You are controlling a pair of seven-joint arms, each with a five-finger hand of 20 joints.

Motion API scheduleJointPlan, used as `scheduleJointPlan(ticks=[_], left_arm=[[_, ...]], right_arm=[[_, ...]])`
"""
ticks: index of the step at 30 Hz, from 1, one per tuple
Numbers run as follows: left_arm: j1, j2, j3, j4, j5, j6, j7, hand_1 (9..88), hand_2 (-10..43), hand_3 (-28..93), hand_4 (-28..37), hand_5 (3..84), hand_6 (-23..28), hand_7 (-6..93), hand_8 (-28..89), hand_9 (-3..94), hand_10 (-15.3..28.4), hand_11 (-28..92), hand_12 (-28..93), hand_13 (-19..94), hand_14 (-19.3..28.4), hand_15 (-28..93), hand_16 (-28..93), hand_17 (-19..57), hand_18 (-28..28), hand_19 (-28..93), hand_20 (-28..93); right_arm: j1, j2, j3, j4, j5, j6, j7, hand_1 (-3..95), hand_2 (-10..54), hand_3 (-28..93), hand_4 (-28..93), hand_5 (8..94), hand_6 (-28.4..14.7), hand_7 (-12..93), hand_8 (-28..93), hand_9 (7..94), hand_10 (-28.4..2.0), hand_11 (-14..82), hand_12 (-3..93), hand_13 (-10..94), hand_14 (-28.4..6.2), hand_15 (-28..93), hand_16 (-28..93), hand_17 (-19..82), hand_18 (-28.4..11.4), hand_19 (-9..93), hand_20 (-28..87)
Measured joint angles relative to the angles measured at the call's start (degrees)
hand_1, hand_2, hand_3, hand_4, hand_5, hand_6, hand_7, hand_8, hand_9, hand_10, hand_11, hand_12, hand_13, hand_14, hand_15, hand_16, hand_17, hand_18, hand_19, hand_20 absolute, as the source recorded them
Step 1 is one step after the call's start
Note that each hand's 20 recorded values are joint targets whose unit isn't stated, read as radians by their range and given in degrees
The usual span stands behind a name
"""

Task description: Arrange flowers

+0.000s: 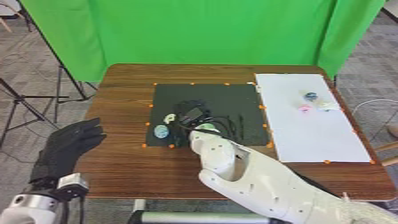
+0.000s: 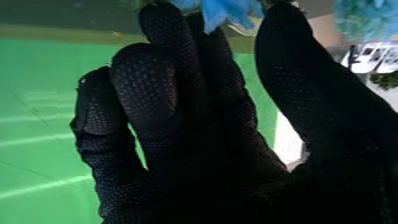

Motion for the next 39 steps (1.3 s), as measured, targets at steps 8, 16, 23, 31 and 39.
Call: scheduleJointPlan(ticks=[8,16,23,31,39], left_arm=[[3.59,0.10,-0.62,-0.86,-0.84,1.34,2.69,27.7,2.5,81,-19.4,42.6,11.9,19.8,-11,36.8,21.0,39,10,25,26.8,65,-14,-9.1,22.8,60,16],[5.45,0.85,-0.65,-1.11,-1.95,2.60,4.84,27.6,2.6,81,-19.4,42.5,11.9,19.7,-11,36.7,21.0,39,10,25,26.7,65,-14,-9.0,22.7,60,16],[5.55,1.15,-0.67,-1.63,-1.97,2.99,5.33,27.5,2.6,81,-19.4,42.6,11.9,19.6,-11,36.7,21.0,39,10,25,26.8,65,-14,-9.1,22.8,60,16],[5.58,1.14,0.28,-1.76,-1.97,3.19,5.60,27.6,2.6,81,-19.5,42.6,11.9,19.7,-11,36.7,21.0,39,10,25,26.8,65,-14,-9.1,22.8,60,16],[4.07,1.15,1.59,-1.66,-1.87,3.09,4.87,27.5,2.7,81,-19.6,42.5,11.9,19.7,-11,36.7,21.1,39,10,25,26.8,65,-14,-9.1,22.7,60,16]], right_arm=[[6.28,2.84,-3.55,-1.13,-1.73,1.85,1.05,38.4,-9.5,84,-28,63.6,-6.3,20,-12,64.6,-18.1,29.9,17.7,65,-11.8,77,18,35,-24.2,93,23],[9.57,8.31,0.07,-6.60,3.21,1.72,0.82,35.7,-7.6,84,-27,58.7,-7.1,19,-12,59.8,-19.0,24.8,16.6,63,-12.1,77,17,36,-23.5,93,23],[4.22,16.68,13.06,-11.51,9.79,1.05,-2.94,34.3,-6.1,84,-27,56.8,-7.3,19,-12,58.2,-19.1,23.5,16.5,63,-11.7,77,17,36,-22.7,93,24],[-4.35,27.17,23.61,-8.60,12.33,1.14,2.26,34.1,-6.0,84,-27,56.3,-7.3,20,-12,57.6,-18.7,23.6,16.6,63,-11.4,77,16,36,-22.0,93,23],[-8.60,32.31,29.97,-4.27,13.79,1.08,4.86,34.0,-6.4,85,-28,55.9,-7.1,20,-12,57.2,-18.2,23.4,16.5,63,-11.0,77,16,36,-21.2,93,26]])
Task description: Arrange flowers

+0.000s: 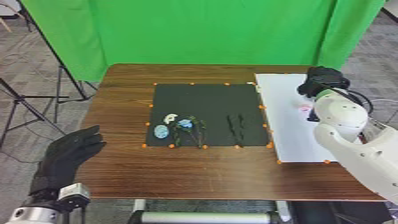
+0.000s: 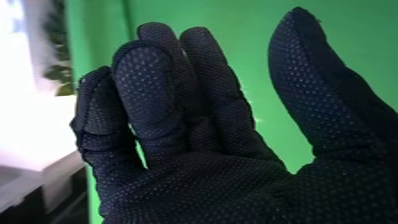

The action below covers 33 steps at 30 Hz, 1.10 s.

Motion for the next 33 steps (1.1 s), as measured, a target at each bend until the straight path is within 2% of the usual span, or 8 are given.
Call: scheduleJointPlan(ticks=[16,24,33], left_arm=[[-1.01,-0.70,-0.08,0.04,0.11,-0.33,-1.42,27.4,2.9,81,-19.7,42.6,12.0,19.6,-11,36.7,21.1,39,10,25,26.9,65,-14,-9.1,22.7,60,16],[-1.26,-0.84,0.15,0.20,0.06,-0.35,-1.39,27.5,3.0,81,-19.7,42.6,12.0,19.6,-11,36.7,21.0,39,10,25,26.9,65,-14,-9.1,22.8,60,16],[-2.19,-0.43,1.02,0.69,-0.02,-0.38,-1.23,27.4,3.0,81,-19.7,42.6,11.9,19.7,-11,36.7,21.1,39,10,25,26.8,65,-14,-9.1,22.8,60,16]], right_arm=[[-2.87,-1.59,2.76,2.48,0.16,-4.54,1.27,34.0,-6.4,85,-28,55.7,-6.2,20,-13,57.0,-18.2,22.7,16.5,62,-11.0,78,16,36,-21.4,93,26],[-2.80,-3.34,1.33,3.48,0.21,-4.72,1.56,34.3,-6.7,85,-28,55.7,-6.1,20,-13,57.0,-18.2,22.6,16.6,62,-11.1,78,16,36,-21.5,93,26],[-1.95,-4.70,-0.19,5.38,0.14,-5.15,1.48,34.8,-6.8,85,-28,55.5,-6.0,20,-13,57.0,-18.1,22.6,16.6,62,-10.9,78,16,36,-21.5,93,26]])
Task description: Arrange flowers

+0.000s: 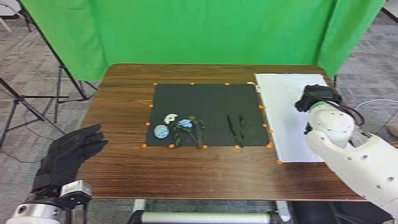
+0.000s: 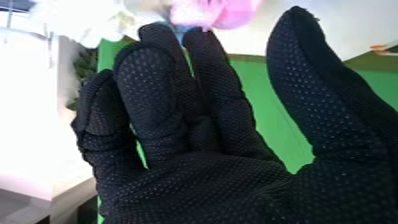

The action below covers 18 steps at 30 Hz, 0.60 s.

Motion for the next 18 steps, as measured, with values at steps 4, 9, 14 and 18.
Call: scheduleJointPlan(ticks=[4,9,14,18], left_arm=[[-0.18,0.24,0.02,0.13,-0.01,-0.06,0.04,27.5,3.0,81,-19.7,42.6,11.9,19.9,-11,36.7,21.1,39,10,25,26.8,65,-14,-9.1,22.8,60,16],[-0.27,0.44,0.02,0.21,-0.02,-0.14,0.08,27.5,2.9,81,-19.7,42.5,11.9,19.9,-11,36.7,21.0,39,10,25,26.8,65,-14,-9.1,22.8,60,16],[-0.37,0.51,-0.01,0.22,-0.02,-0.28,0.09,27.5,2.9,81,-19.8,42.5,11.9,19.8,-11,36.6,21.0,39,10,25,26.9,65,-14,-9.1,22.8,60,16],[-0.38,0.57,-0.01,0.24,-0.02,-0.30,0.26,27.4,3.0,81,-19.8,42.5,11.9,19.7,-11,36.6,21.0,39,10,25,26.9,65,-14,-9.1,22.8,60,16]], right_arm=[[0.48,-0.72,-0.25,1.49,-0.06,-0.48,0.00,35.6,-6.9,85,-28,55.9,-5.6,21,-13,57.8,-17.5,22.9,16.6,63,-10.6,77,16,36,-21.5,93,26],[0.88,-1.53,-0.25,3.23,-0.28,-1.16,0.02,39.0,-7.0,84,-28,60.7,-3.9,22,-13,63.5,-14.9,25.5,16.9,65,-9.6,77,16,37,-21.3,93,26],[0.90,-1.70,-0.52,3.89,-0.99,-1.09,0.06,49.1,-7.5,76,-28,66.0,-2.3,26,-3,74.9,-9.5,19.1,26.8,69,-7.8,75,18,39,-20.5,93,26],[1.41,-1.74,-1.54,4.54,-2.09,-0.98,0.06,52.5,-7.2,74,-28,69.2,-1.3,29,-3,80.8,-7.8,13.9,33.1,70,-7.0,74,18,40,-20.1,93,27]])
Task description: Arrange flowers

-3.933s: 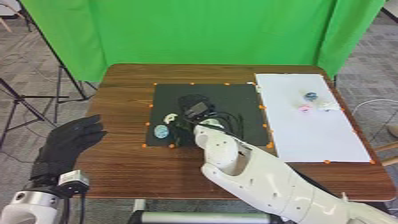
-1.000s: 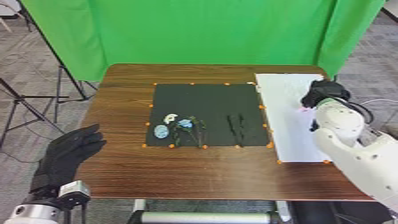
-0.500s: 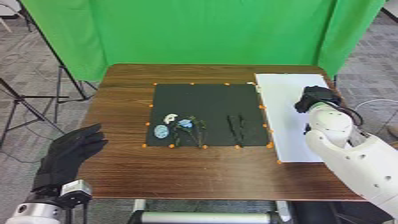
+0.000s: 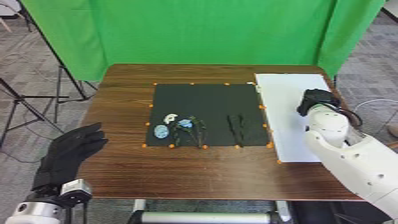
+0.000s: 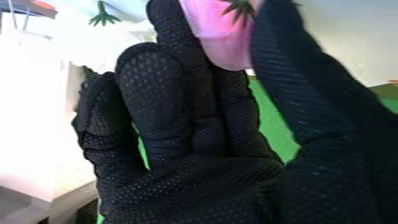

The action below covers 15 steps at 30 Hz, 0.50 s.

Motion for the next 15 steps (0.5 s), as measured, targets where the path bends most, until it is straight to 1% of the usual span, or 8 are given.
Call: scheduleJointPlan(ticks=[3,8,15], left_arm=[[-0.04,0.04,0.02,0.00,-0.02,0.00,0.13,27.4,3.0,81,-19.8,42.5,11.9,19.8,-11,36.7,21.1,39,10,25,26.8,65,-14,-9.1,22.8,60,16],[-0.01,0.04,0.02,0.00,-0.07,0.00,0.31,27.4,3.0,82,-19.8,42.5,12.0,19.7,-11,36.6,21.0,39,10,25,26.8,65,-14,-9.1,22.8,60,16],[0.14,0.04,-0.03,0.00,-0.14,0.01,0.44,27.4,3.0,81,-19.8,42.6,12.0,19.8,-11,36.6,21.1,39,10,25,26.8,65,-14,-9.1,22.8,60,16]], right_arm=[[0.45,-0.03,-0.41,0.45,-0.43,0.05,0.03,55.4,-6.7,73,-28,74.2,0.3,29,-1,85.5,-7.7,14.9,35.5,73,-5.5,73,19,41,-19.8,93,28],[1.07,0.02,-1.33,0.87,-1.66,0.69,0.05,57.1,-7.5,73,-28,76.7,-0.1,28,0,87.2,-7.2,16.8,37.1,75,-4.9,72,20,42,-19.8,93,29],[1.46,0.74,-2.83,0.60,-2.78,3.22,0.04,57.4,-8.5,75,-28,78.6,-0.4,27,1,88.4,-7.5,16.4,37.7,76,-4.8,72,20,43,-19.9,93,31]])
